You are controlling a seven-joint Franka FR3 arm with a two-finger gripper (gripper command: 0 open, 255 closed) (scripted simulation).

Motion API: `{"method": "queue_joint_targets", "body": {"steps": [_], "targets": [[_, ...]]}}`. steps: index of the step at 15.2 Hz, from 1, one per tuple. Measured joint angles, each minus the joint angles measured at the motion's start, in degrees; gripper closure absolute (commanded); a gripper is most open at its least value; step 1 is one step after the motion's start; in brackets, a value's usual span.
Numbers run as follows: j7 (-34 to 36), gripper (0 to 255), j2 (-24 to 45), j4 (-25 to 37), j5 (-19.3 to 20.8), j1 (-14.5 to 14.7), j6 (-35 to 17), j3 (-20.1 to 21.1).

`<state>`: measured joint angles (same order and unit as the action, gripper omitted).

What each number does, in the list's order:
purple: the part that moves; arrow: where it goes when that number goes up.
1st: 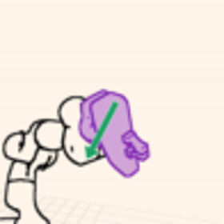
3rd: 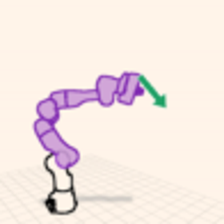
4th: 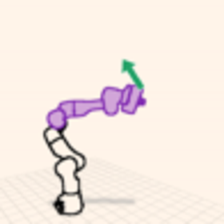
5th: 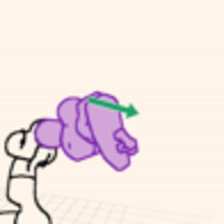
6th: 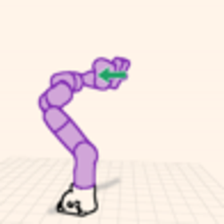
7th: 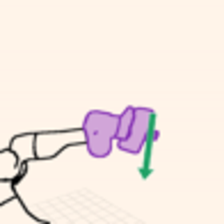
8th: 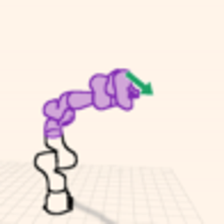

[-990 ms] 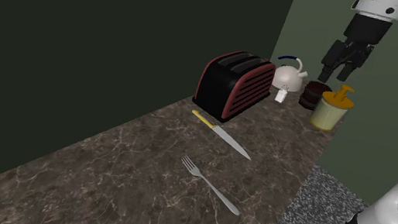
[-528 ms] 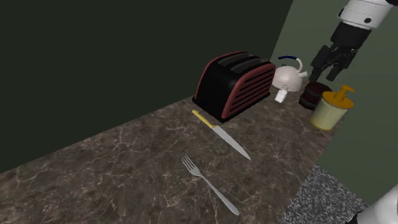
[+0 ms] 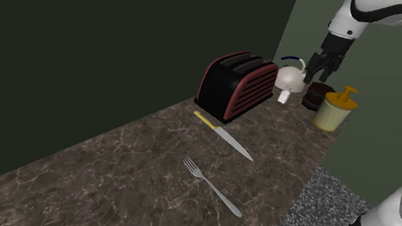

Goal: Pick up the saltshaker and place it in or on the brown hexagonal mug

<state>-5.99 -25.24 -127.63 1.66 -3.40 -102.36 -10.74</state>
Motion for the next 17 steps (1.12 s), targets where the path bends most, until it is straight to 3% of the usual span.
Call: {"method": "queue_joint_targets", "body": {"steps": [6,17], "targets": [[-6.5,0,10.7,4.6,-0.1,-1.1,-5.7,-4.4],[-18.8,0,34.5,22.5,-6.2,-4.6,-10.5,-9.3]]}}
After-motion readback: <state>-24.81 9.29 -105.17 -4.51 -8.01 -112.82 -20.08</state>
